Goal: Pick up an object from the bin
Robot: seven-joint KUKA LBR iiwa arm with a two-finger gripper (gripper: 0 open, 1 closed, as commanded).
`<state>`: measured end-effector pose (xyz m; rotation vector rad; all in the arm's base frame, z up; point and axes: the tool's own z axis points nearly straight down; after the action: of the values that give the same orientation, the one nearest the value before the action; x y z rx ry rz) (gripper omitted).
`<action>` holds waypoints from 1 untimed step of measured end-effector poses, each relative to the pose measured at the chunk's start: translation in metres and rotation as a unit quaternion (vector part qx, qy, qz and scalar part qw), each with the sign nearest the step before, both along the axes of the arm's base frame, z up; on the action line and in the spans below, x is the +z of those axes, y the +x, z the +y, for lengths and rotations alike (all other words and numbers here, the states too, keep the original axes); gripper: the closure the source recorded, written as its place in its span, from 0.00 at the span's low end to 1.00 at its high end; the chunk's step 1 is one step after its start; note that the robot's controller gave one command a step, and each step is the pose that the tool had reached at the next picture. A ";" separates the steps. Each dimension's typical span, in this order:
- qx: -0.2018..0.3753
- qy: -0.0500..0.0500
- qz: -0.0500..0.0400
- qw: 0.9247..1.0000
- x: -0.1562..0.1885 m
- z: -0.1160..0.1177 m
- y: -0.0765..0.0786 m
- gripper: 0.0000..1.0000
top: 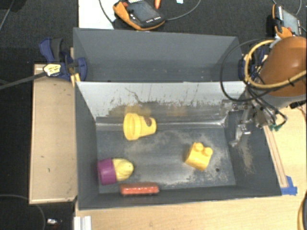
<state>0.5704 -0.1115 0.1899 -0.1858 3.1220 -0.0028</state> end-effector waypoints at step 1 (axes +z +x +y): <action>-0.120 0.003 0.000 0.993 -0.108 0.012 -0.020 0.00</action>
Offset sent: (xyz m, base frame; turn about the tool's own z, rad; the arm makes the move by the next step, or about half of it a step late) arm -0.0311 -0.0033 0.0436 -0.0521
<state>0.5500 -0.0998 0.0817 0.1907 3.1221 0.0029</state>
